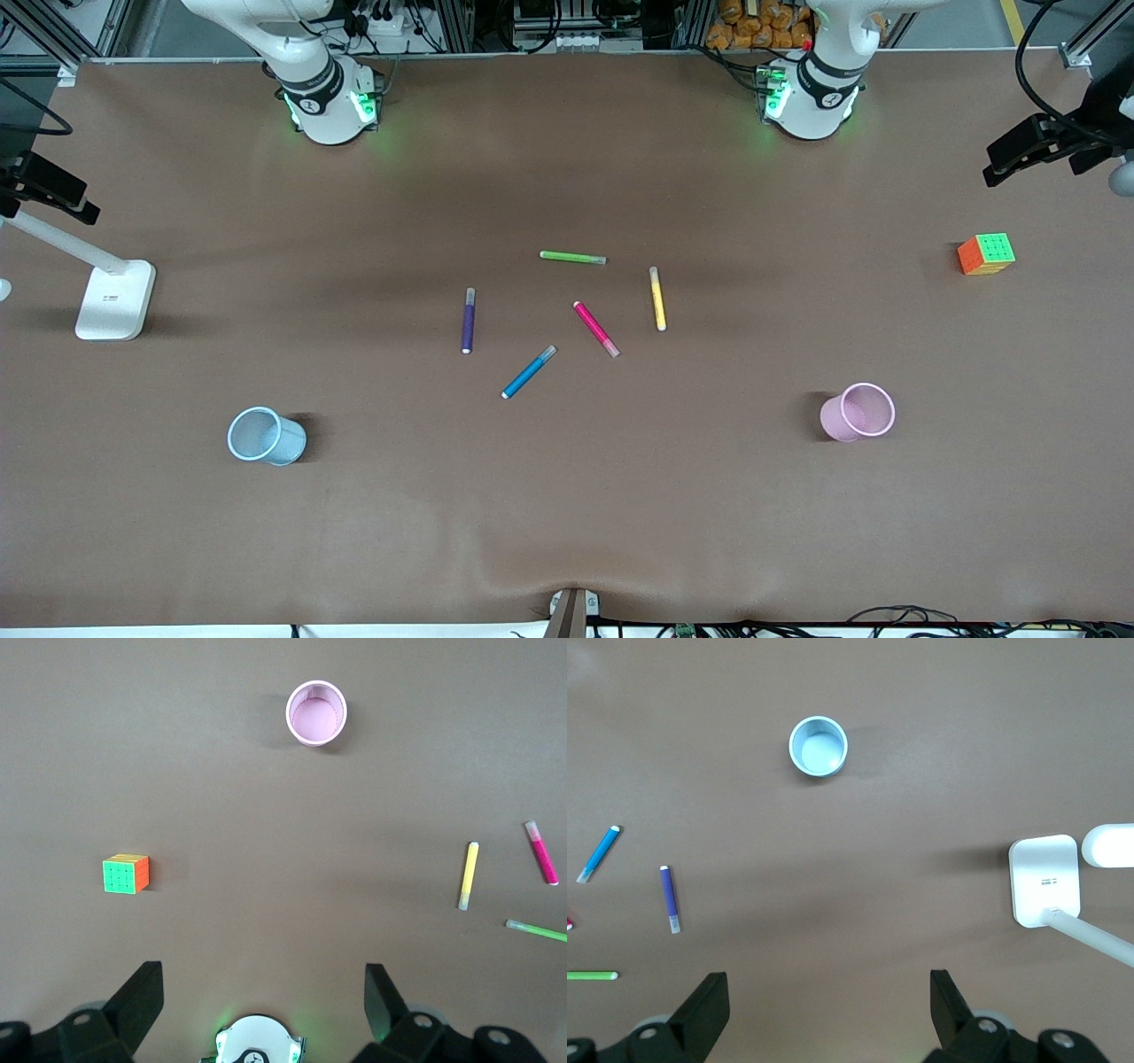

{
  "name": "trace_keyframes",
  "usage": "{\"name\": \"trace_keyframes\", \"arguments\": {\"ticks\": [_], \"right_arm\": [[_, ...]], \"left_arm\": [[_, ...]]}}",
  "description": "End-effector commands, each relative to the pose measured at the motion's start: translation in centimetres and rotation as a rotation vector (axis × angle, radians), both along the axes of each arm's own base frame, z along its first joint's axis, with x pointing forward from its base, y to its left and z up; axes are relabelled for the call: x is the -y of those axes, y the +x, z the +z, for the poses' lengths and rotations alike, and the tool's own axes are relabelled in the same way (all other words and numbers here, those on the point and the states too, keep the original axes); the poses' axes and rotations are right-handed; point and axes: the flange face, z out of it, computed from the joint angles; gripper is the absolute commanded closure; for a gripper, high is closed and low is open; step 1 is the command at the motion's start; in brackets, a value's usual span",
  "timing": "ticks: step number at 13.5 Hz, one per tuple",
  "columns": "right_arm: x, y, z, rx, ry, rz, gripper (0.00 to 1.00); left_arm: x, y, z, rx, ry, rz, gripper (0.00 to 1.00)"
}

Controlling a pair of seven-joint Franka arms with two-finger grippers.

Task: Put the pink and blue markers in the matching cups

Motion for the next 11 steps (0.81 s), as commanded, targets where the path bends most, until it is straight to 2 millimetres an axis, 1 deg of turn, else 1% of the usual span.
{"name": "trace_keyframes", "arguments": {"ticks": [1, 4, 5, 7, 10, 11], "right_arm": [[0.2, 0.0, 0.3, 0.006, -0.010, 0.004, 0.00], [0.2, 0.0, 0.2, 0.005, -0.008, 0.004, 0.00], [0.2, 0.0, 0.2, 0.005, -0.008, 0.004, 0.00], [0.2, 0.0, 0.2, 0.005, -0.005, 0.003, 0.00], [0.2, 0.0, 0.2, 0.005, -0.011, 0.001, 0.00], [0.3, 0.0, 0.2, 0.005, -0.005, 0.000, 0.00]], "left_arm": [[-0.1, -0.1, 0.7, 0.013, -0.016, -0.018, 0.00], [-0.1, 0.1, 0.6, 0.014, -0.006, -0.018, 0.00], [0.6, 0.1, 0.6, 0.014, -0.008, -0.023, 0.00], [1.2, 0.3, 0.3, 0.007, -0.015, -0.031, 0.00], [3.6, 1.6, -2.5, -0.056, -0.117, -0.037, 0.00], [4.8, 2.1, -3.5, -0.072, -0.121, -0.035, 0.00]]}}
